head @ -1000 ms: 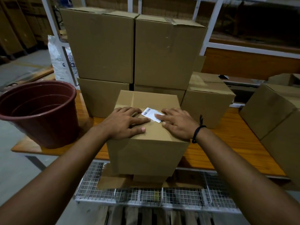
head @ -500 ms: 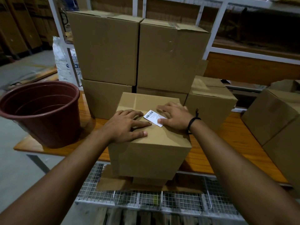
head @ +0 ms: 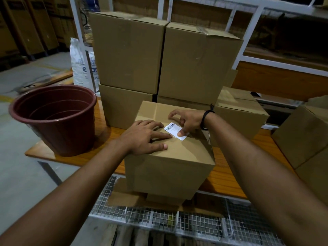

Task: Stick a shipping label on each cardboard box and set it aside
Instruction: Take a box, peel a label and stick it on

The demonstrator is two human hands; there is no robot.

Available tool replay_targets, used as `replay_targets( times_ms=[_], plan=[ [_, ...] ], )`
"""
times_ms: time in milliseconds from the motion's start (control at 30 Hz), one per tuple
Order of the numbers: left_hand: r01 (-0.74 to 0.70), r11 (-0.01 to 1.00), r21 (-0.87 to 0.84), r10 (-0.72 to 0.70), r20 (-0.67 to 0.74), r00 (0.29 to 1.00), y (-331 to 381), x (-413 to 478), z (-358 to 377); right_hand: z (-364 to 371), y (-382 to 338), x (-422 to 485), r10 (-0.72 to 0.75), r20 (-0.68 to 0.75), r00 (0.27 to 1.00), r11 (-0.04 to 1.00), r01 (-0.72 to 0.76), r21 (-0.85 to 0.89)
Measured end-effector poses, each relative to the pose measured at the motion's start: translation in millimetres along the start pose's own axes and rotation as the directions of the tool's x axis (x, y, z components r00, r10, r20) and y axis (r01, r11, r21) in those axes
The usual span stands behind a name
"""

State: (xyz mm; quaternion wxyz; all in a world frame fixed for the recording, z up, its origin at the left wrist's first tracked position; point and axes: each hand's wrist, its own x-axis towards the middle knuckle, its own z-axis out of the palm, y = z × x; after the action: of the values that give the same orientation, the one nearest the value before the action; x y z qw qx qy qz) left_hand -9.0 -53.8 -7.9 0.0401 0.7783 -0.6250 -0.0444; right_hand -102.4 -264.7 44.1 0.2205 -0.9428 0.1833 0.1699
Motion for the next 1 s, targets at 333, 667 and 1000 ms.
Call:
replay_targets(
  times_ms=[333, 667, 1000],
  plan=[
    [0.0, 1.0, 0.002, 0.0, 0.01, 1.0, -1.9, 4.3, 1.3, 0.3, 8.4, 5.9, -0.019, -0.015, 1.0, 1.0, 0.019, 0.012],
    [-0.004, 1.0, 0.001, 0.004, 0.004, 1.0, -1.9, 3.4, 1.6, -0.7, 3.7, 7.4, 0.002, -0.003, 1.0, 1.0, -0.002, 0.007],
    [-0.004, 1.0, 0.003, 0.004, 0.004, 1.0, -0.7, 0.6, 0.4, -0.7, -0.1, 3.8, 0.002, -0.001, 1.0, 1.0, -0.002, -0.004]
  ],
)
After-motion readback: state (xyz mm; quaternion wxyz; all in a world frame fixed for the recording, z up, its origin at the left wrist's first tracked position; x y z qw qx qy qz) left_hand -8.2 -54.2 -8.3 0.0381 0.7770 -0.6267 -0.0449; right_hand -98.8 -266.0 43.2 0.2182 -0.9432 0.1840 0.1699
